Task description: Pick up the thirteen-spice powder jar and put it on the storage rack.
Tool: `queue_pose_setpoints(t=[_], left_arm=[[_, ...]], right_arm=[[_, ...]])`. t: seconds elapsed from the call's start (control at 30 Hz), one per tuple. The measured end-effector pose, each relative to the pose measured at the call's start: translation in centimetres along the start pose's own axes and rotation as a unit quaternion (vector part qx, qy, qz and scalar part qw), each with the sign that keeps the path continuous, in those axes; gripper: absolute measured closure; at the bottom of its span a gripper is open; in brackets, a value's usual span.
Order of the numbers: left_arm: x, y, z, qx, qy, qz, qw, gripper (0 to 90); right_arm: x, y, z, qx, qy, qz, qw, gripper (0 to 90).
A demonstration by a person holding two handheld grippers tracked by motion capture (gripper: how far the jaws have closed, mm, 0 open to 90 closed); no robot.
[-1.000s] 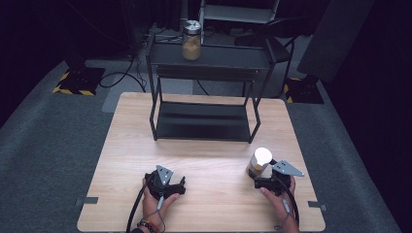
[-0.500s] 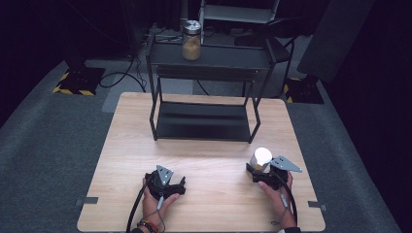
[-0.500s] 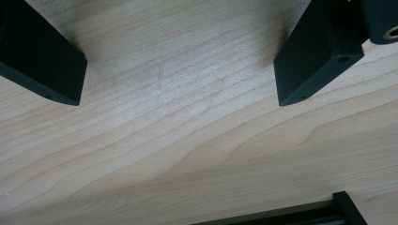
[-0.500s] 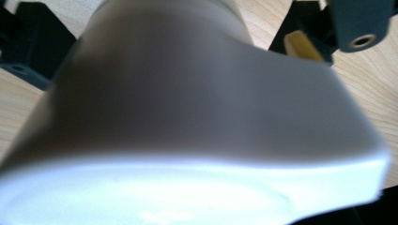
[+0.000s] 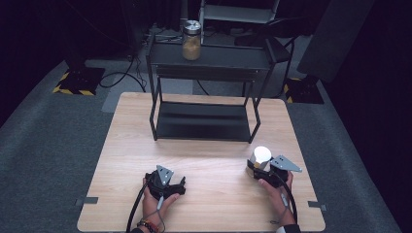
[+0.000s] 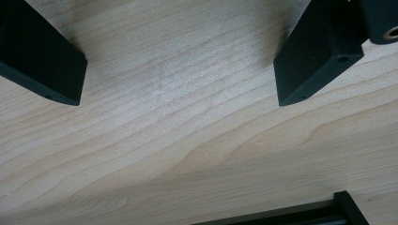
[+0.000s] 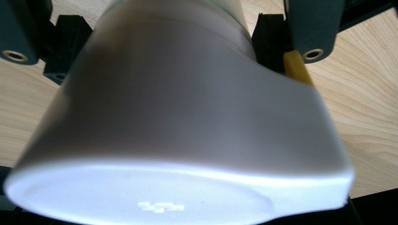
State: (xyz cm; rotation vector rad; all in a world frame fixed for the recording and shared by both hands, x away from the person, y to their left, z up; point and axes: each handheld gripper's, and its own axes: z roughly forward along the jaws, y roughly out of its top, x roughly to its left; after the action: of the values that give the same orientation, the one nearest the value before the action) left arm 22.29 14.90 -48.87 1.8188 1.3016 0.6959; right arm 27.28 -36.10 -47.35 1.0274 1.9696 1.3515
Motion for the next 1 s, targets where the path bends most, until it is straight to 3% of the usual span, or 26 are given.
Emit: queue_pose_setpoints(t=[0.13, 0.3, 0.43, 0.63, 0.73, 1.0], left_arm=[[0.0, 0.0, 0.0, 0.000, 0.000, 0.000, 1.0000, 2.3], [0.0, 0.0, 0.0, 0.000, 0.000, 0.000, 1.0000, 2.4], [0.0, 0.0, 0.0, 0.000, 0.000, 0.000, 1.0000, 2.4], [0.0, 0.0, 0.0, 0.000, 0.000, 0.000, 1.0000, 2.4], [0.0, 0.0, 0.0, 0.000, 0.000, 0.000, 1.0000, 2.4], [0.0, 0.0, 0.0, 0.000, 0.000, 0.001, 1.0000, 2.4]], right_arm=[[0.2, 0.3, 0.1, 0.005, -0.003, -0.007, 1.0000, 29.8], [0.1, 0.3, -0.3, -0.008, -0.007, 0.009, 0.9999, 29.8], [0.1, 1.5, -0.8, -0.015, -0.014, 0.010, 0.9997, 29.8], [-0.2, 5.0, -1.6, -0.027, -0.021, -0.001, 0.9994, 29.8], [0.4, 7.1, -1.8, -0.028, -0.041, -0.018, 0.9986, 29.8], [0.8, 11.1, -1.6, -0.054, -0.055, -0.021, 0.9968, 29.9]])
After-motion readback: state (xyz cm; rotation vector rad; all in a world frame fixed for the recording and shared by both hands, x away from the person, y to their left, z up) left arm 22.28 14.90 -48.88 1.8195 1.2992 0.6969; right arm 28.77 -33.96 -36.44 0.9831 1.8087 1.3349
